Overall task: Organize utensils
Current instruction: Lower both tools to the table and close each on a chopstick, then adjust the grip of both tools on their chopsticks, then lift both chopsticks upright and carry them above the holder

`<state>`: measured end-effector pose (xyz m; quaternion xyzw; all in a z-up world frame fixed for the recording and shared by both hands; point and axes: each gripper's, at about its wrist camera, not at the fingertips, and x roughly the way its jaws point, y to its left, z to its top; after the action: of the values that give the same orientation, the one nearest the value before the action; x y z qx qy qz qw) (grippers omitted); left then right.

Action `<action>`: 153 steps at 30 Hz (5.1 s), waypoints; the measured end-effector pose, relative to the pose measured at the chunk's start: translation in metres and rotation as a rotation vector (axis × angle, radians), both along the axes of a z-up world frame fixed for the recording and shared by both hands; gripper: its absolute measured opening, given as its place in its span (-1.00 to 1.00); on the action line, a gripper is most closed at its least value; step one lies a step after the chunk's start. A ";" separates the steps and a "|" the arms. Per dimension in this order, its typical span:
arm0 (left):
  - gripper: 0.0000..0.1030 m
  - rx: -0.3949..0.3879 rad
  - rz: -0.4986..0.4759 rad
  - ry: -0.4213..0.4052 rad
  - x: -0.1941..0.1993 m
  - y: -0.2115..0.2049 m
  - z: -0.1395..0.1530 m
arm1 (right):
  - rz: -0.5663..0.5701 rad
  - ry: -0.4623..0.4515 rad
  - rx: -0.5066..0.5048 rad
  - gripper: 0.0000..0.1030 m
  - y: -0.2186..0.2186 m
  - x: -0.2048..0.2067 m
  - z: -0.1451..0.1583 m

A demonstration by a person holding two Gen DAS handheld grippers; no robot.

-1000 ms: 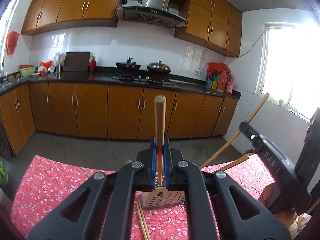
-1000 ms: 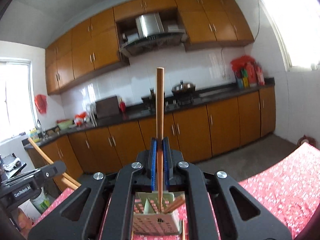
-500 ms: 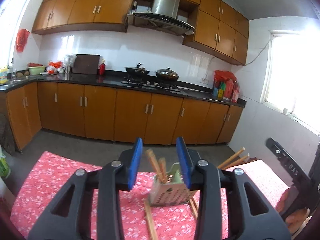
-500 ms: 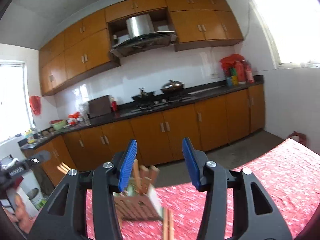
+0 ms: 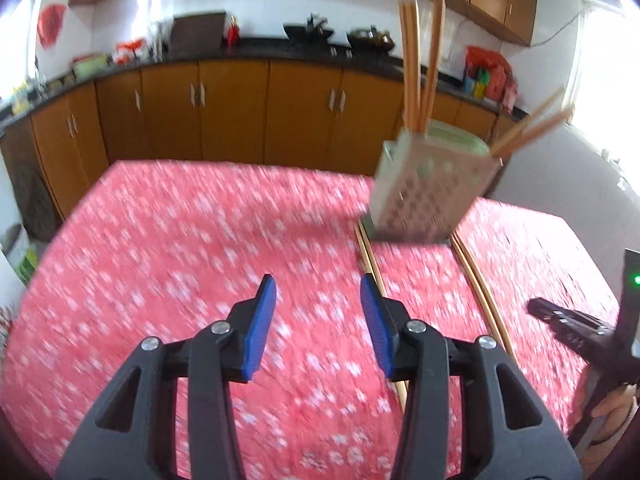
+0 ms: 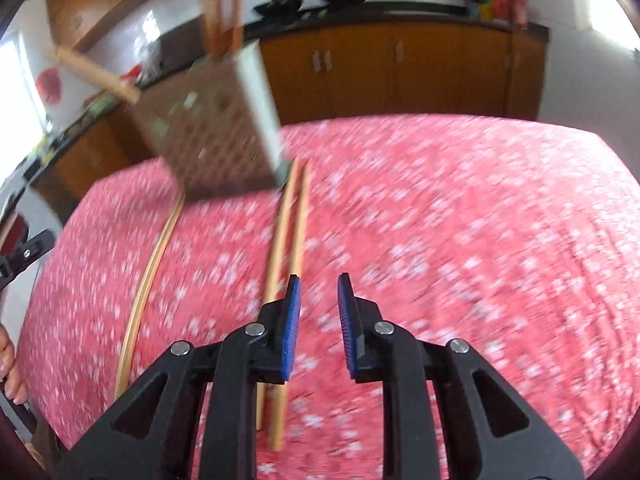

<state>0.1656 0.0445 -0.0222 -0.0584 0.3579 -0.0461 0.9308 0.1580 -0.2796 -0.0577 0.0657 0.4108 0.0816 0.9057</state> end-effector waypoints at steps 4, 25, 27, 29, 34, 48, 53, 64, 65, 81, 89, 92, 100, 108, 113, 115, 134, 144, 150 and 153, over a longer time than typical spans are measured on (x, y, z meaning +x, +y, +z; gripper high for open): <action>-0.30 -0.037 -0.042 0.056 -0.002 -0.012 -0.018 | 0.038 0.054 -0.013 -0.61 0.017 0.002 -0.019; -0.62 0.002 -0.151 0.201 0.007 -0.059 -0.071 | -0.092 0.042 -0.104 -0.85 -0.006 0.006 -0.030; -0.62 0.010 -0.147 0.202 0.009 -0.059 -0.072 | -0.090 0.041 -0.106 -0.85 -0.007 0.006 -0.029; -0.67 0.025 -0.137 0.202 0.010 -0.060 -0.073 | -0.089 0.040 -0.114 -0.85 -0.005 0.005 -0.028; -0.70 0.052 -0.112 0.189 0.017 -0.064 -0.075 | -0.059 0.039 -0.113 -0.84 0.005 0.005 -0.029; -0.85 0.077 0.031 0.185 0.038 -0.003 -0.073 | -0.134 0.030 -0.148 -0.85 -0.022 0.014 -0.029; -0.83 0.060 0.039 0.164 0.038 0.009 -0.074 | -0.134 0.027 -0.137 -0.84 -0.026 0.015 -0.030; -0.77 0.036 0.041 0.154 0.034 0.009 -0.072 | -0.137 0.027 -0.161 -0.82 -0.014 0.013 -0.031; -0.77 0.036 0.040 0.154 0.034 0.010 -0.072 | -0.137 0.027 -0.160 -0.82 -0.013 0.015 -0.031; -0.76 0.024 0.044 0.155 0.033 0.010 -0.071 | -0.145 0.029 -0.138 -0.75 -0.026 0.014 -0.031; -0.75 0.023 0.043 0.155 0.032 0.010 -0.071 | -0.150 0.029 -0.136 -0.73 -0.026 0.014 -0.031; -0.72 0.024 0.041 0.154 0.032 0.009 -0.071 | -0.150 0.029 -0.136 -0.73 -0.026 0.014 -0.031; -0.63 0.042 0.028 0.154 0.032 0.004 -0.072 | -0.151 0.029 -0.135 -0.73 -0.026 0.014 -0.030; -0.63 0.037 0.028 0.155 0.032 0.004 -0.072 | -0.151 0.030 -0.135 -0.73 -0.027 0.014 -0.030; -0.63 0.035 0.024 0.156 0.029 0.006 -0.071 | -0.151 0.030 -0.135 -0.73 -0.026 0.014 -0.029; -0.63 0.048 0.021 0.158 0.024 0.004 -0.070 | -0.150 0.030 -0.130 -0.73 -0.026 0.012 -0.029; -0.86 0.048 0.014 0.056 0.002 0.009 -0.027 | -0.157 -0.149 -0.062 -0.86 -0.036 -0.019 0.022; -0.86 0.004 0.010 -0.153 -0.009 0.003 0.051 | -0.186 -0.288 -0.025 -0.86 -0.038 -0.028 0.067; -0.86 -0.007 -0.009 -0.182 -0.008 0.000 0.068 | -0.179 -0.308 0.000 -0.86 -0.040 -0.029 0.075; -0.86 -0.010 -0.042 -0.206 -0.009 -0.006 0.080 | -0.158 -0.354 0.031 -0.86 -0.039 -0.032 0.096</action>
<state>0.1563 0.0386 0.0578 -0.0503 0.2610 -0.0732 0.9612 0.1256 -0.3187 0.0381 0.0964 0.2375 0.0267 0.9662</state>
